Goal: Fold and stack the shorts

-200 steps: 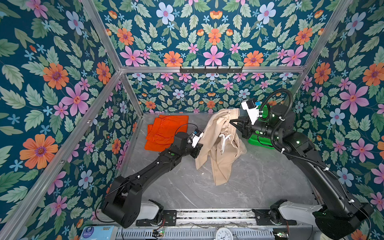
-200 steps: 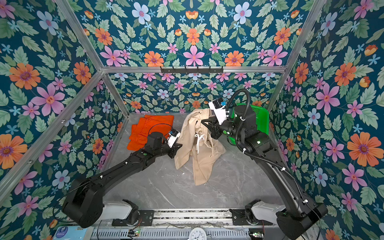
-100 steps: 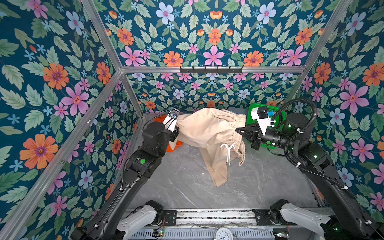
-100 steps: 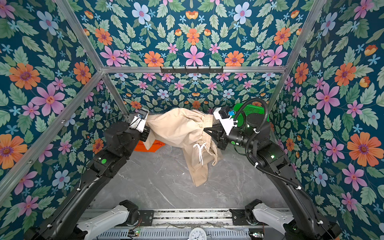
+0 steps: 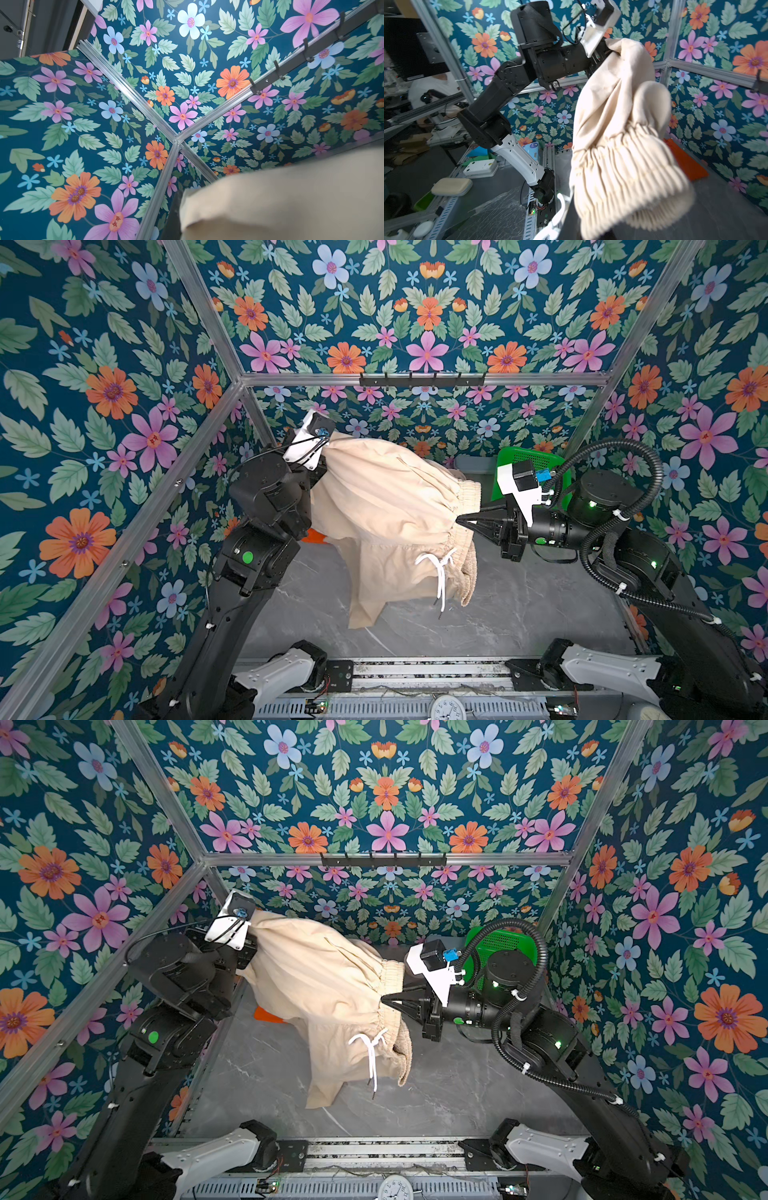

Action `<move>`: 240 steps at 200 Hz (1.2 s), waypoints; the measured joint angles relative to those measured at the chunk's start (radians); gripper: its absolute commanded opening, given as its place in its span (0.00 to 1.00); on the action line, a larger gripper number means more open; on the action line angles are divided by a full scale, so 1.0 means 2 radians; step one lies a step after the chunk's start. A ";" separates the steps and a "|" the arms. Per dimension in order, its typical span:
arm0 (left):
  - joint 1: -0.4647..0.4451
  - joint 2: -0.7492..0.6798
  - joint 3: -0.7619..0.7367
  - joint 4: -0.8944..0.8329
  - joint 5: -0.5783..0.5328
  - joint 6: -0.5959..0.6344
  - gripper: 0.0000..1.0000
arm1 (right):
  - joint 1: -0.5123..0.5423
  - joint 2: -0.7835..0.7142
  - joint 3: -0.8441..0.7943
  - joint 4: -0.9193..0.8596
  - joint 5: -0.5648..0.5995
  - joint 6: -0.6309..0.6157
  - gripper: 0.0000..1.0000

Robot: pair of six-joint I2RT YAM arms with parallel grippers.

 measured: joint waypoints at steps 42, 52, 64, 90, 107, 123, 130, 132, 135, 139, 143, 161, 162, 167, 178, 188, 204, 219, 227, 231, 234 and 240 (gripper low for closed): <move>0.062 0.150 0.092 -0.020 0.084 0.004 0.00 | -0.146 0.028 -0.114 0.061 0.002 0.139 0.00; 0.077 0.188 0.101 -0.032 0.119 -0.006 0.00 | -0.176 0.045 -0.140 0.065 -0.006 0.166 0.00; 0.085 0.238 0.117 -0.045 0.162 -0.017 0.00 | -0.210 0.066 -0.165 0.069 -0.016 0.192 0.00; 0.089 0.361 0.170 -0.054 0.241 -0.041 0.00 | -0.264 0.119 -0.201 0.073 -0.033 0.226 0.00; 0.089 0.440 0.206 -0.053 0.286 -0.058 0.01 | -0.280 0.158 -0.213 0.062 -0.032 0.228 0.00; 0.086 0.509 0.241 -0.049 0.312 -0.070 0.07 | -0.286 0.191 -0.214 0.046 -0.019 0.227 0.00; 0.084 0.537 0.256 -0.047 0.320 -0.073 0.15 | -0.287 0.203 -0.212 0.040 -0.011 0.226 0.00; 0.084 0.545 0.260 -0.047 0.322 -0.074 0.18 | -0.287 0.206 -0.212 0.038 -0.008 0.225 0.00; 0.083 0.558 0.267 -0.045 0.325 -0.076 0.24 | -0.287 0.211 -0.211 0.036 -0.003 0.225 0.00; 0.082 0.570 0.274 -0.045 0.328 -0.078 0.32 | -0.288 0.217 -0.209 0.032 0.003 0.224 0.05; 0.081 0.585 0.281 -0.043 0.330 -0.080 0.39 | -0.288 0.224 -0.206 0.027 0.011 0.223 0.12; 0.078 0.629 0.305 -0.034 0.336 -0.090 0.57 | -0.288 0.243 -0.190 0.010 0.046 0.219 0.47; 0.078 0.631 0.306 -0.034 0.336 -0.092 0.58 | -0.288 0.244 -0.189 0.010 0.047 0.219 0.49; 0.077 0.636 0.307 -0.034 0.337 -0.097 0.60 | -0.288 0.247 -0.183 0.006 0.058 0.215 0.56; 0.076 0.638 0.305 -0.033 0.339 -0.100 0.62 | -0.288 0.253 -0.168 -0.002 0.081 0.213 0.67; 0.075 0.628 0.294 -0.026 0.338 -0.109 0.63 | -0.288 0.253 -0.155 -0.011 0.102 0.207 0.69; 0.075 0.585 0.247 -0.012 0.334 -0.124 0.65 | -0.288 0.244 -0.141 -0.021 0.134 0.201 0.69; 0.075 0.527 0.190 -0.003 0.330 -0.143 0.67 | -0.288 0.226 -0.137 -0.035 0.160 0.195 0.69; 0.075 0.492 0.156 0.001 0.327 -0.159 0.67 | -0.288 0.212 -0.139 -0.041 0.171 0.188 0.69; 0.075 0.473 0.140 0.003 0.326 -0.167 0.67 | -0.288 0.203 -0.142 -0.043 0.175 0.187 0.69; 0.075 0.462 0.129 0.003 0.325 -0.173 0.67 | -0.288 0.198 -0.144 -0.044 0.179 0.186 0.69; 0.075 0.435 0.103 0.008 0.323 -0.187 0.67 | -0.288 0.185 -0.150 -0.046 0.182 0.186 0.69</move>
